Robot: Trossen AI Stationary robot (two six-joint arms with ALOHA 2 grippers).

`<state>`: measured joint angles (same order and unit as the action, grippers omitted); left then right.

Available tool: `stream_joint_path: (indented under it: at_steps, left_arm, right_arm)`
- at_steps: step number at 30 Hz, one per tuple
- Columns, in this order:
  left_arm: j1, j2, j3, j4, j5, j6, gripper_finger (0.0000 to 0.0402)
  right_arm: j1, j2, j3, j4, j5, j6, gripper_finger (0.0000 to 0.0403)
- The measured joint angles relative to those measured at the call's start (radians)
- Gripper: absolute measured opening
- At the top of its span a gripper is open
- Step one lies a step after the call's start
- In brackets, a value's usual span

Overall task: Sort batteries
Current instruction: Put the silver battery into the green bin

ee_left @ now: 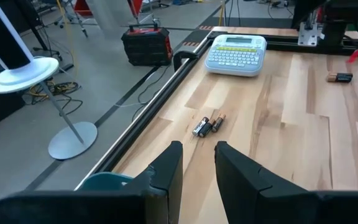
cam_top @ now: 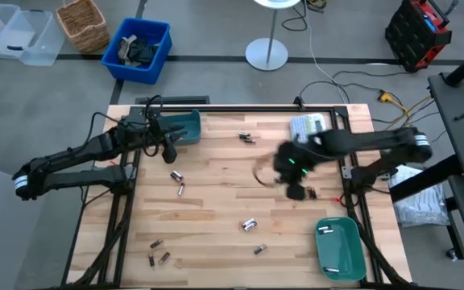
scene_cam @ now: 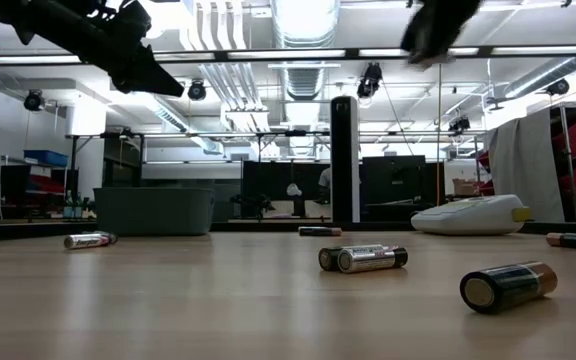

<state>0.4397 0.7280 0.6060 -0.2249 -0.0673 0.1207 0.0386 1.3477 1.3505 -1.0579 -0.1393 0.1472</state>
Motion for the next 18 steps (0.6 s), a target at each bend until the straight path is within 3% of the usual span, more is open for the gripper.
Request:
stream_joint_path:
  at_steps: [8,14,18]
  left_arm:
    - [0.000,0.000,-0.001,0.001,0.000,-0.053,0.0075]
    - [-0.010,0.000,-0.011,0.005,-0.001,-0.114,0.0075]
    - [-0.025,0.000,-0.011,0.071,0.000,-0.131,0.0075]
  right_arm:
    - [0.389,-0.112,-0.114,-0.033,-0.028,0.121,0.0034]
    - [0.643,-0.116,-0.180,-0.025,-0.028,0.508,0.0034]
    - [0.784,-0.116,-0.250,0.090,-0.022,0.698,0.0034]
